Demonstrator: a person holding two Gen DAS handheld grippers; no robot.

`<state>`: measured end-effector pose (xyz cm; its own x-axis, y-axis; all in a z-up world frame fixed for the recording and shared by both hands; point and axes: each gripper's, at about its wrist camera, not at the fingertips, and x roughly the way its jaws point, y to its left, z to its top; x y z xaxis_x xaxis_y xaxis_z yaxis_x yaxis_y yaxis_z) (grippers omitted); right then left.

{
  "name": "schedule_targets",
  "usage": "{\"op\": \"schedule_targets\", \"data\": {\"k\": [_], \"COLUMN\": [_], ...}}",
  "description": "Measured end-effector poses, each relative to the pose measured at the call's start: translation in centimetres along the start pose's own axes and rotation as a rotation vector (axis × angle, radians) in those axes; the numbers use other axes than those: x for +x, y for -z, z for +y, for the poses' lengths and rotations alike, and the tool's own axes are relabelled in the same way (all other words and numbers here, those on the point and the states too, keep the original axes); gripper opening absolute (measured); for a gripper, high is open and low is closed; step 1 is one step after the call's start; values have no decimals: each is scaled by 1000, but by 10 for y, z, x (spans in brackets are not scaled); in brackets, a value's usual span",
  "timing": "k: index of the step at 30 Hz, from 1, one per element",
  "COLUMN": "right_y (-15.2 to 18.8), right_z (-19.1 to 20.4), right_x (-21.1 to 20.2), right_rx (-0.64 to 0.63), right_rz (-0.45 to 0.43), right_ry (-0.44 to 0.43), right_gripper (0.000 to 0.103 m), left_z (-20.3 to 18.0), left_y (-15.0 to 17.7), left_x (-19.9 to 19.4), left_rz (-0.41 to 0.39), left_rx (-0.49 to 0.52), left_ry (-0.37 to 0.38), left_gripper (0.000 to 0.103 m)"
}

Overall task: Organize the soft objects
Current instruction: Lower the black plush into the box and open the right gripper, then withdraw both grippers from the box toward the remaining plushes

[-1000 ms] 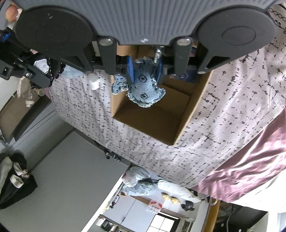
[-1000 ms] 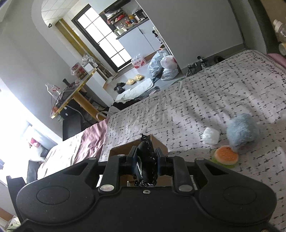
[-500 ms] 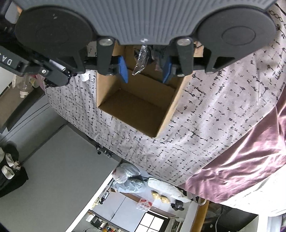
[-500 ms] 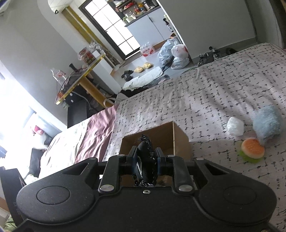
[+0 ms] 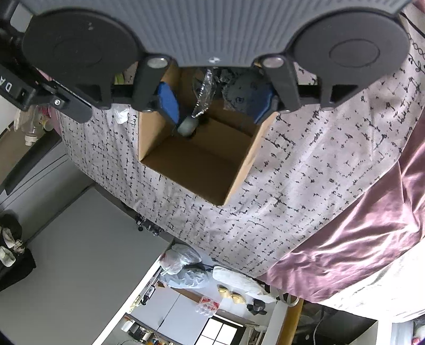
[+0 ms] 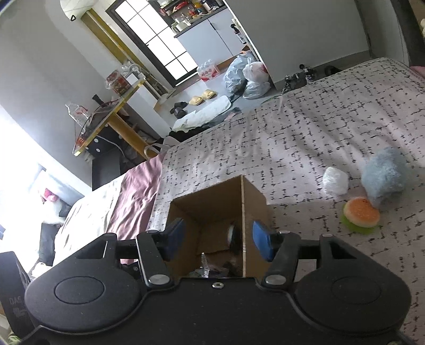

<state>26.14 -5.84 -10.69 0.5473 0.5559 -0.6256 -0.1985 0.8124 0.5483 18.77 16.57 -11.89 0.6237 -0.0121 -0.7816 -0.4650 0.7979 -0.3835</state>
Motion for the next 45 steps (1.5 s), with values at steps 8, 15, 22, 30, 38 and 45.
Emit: {"op": "schedule_targets", "data": {"k": [8, 15, 22, 30, 38, 45], "right_y": [-4, -9, -17, -22, -30, -36], "right_z": [-15, -35, -55, -77, -97, -117], "right_x": [-21, -39, -56, -73, -86, -90], "right_rx": [-31, -44, -48, -7, 13, 48], "right_rz": [-4, -14, -28, -44, -70, -83], "right_ry": [22, 33, 35, 16, 20, 21], "right_gripper": [70, 82, 88, 91, 93, 93], "left_z": [-21, -42, -61, -80, -95, -113], "left_y": [7, 13, 21, 30, 35, 40], "left_x": [-7, -16, -21, -23, -26, -24], "left_rz": [-6, -31, -41, -46, -53, -49], "left_rx": [37, 86, 103, 129, 137, 154], "left_ry": [-16, -47, -35, -7, -10, 7], "left_gripper": [80, 90, 103, 103, 103, 103]}}
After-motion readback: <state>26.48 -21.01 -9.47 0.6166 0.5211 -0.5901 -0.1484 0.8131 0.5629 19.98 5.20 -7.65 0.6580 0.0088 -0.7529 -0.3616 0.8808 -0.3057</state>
